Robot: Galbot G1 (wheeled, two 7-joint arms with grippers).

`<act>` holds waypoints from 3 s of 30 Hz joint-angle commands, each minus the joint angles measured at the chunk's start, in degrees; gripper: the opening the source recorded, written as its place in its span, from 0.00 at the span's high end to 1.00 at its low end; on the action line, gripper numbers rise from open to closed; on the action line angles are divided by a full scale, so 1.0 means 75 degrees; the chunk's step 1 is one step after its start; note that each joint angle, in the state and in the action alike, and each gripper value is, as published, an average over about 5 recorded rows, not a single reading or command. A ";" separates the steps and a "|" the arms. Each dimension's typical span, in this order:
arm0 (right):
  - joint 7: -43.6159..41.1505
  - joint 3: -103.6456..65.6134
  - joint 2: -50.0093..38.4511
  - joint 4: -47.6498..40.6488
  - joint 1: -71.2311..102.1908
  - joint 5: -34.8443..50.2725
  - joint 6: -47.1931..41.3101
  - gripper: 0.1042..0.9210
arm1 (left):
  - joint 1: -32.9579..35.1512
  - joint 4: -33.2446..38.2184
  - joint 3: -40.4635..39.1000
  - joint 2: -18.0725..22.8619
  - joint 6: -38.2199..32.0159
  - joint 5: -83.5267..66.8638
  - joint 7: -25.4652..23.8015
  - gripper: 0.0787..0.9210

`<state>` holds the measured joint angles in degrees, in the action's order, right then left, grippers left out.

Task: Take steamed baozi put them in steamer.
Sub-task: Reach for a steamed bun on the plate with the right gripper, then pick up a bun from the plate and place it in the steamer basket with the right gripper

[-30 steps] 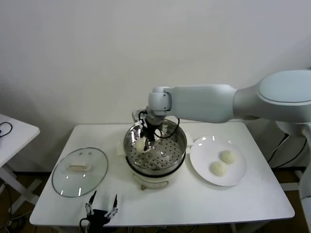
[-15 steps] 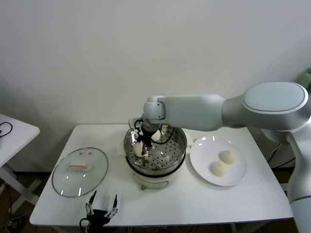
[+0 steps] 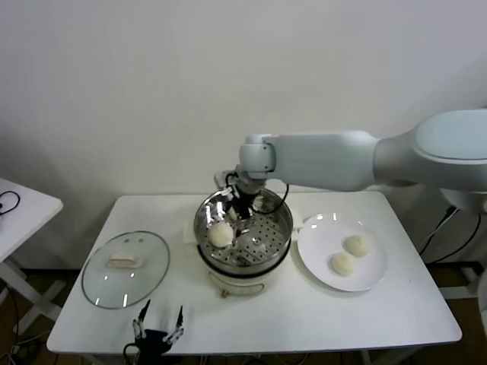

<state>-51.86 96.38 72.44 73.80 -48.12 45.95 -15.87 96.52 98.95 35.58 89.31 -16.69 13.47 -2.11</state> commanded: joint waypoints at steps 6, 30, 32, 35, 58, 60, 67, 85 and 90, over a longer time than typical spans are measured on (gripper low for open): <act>-0.0914 0.1958 -0.3640 0.1831 -0.1945 -0.1080 0.0698 0.12 | 0.0043 0.0076 -0.0047 0.0024 0.0013 0.0045 0.0001 0.12; 0.0055 -0.0832 -0.4853 0.0581 0.2621 -0.3774 0.0455 0.12 | 0.0096 0.0008 -0.0060 0.0144 0.0070 0.0256 0.0012 0.12; 0.0056 -0.0931 -0.4764 0.0484 0.2758 -0.3811 0.0455 0.12 | 0.0113 0.0010 -0.0066 0.0150 0.0072 0.0272 0.0012 0.12; 0.0050 -0.1074 -0.4616 0.0289 0.2962 -0.3909 0.0472 0.12 | 0.0128 0.0002 -0.0061 0.0152 0.0067 0.0284 0.0013 0.12; 0.0224 -0.1837 -0.3861 -0.0672 0.3990 -0.4390 0.0500 0.12 | 0.0136 -0.0068 -0.0001 0.0174 0.0013 0.0285 0.0013 0.12; 0.0204 -0.1820 -0.3857 -0.0654 0.3979 -0.4387 0.0496 0.12 | 0.0139 -0.0066 -0.0001 0.0171 0.0017 0.0285 0.0010 0.12; 0.0173 -0.1805 -0.3808 -0.0693 0.3992 -0.4405 0.0489 0.12 | 0.0110 -0.0088 -0.0006 0.0168 0.0022 0.0283 0.0007 0.12; -0.0103 -0.1759 -0.3730 -0.0720 0.3672 -0.4260 0.0593 0.31 | 0.0076 -0.0135 -0.0010 0.0161 0.0031 0.0282 0.0011 0.12; -0.0450 -0.1278 -0.3841 -0.0402 0.2757 -0.3893 0.0976 0.34 | 0.0103 -0.0114 -0.0005 0.0155 0.0045 0.0287 0.0014 0.12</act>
<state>-53.04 83.93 43.92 69.15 -21.11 14.50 -10.78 97.14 98.02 35.54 90.53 -16.45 15.60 -2.02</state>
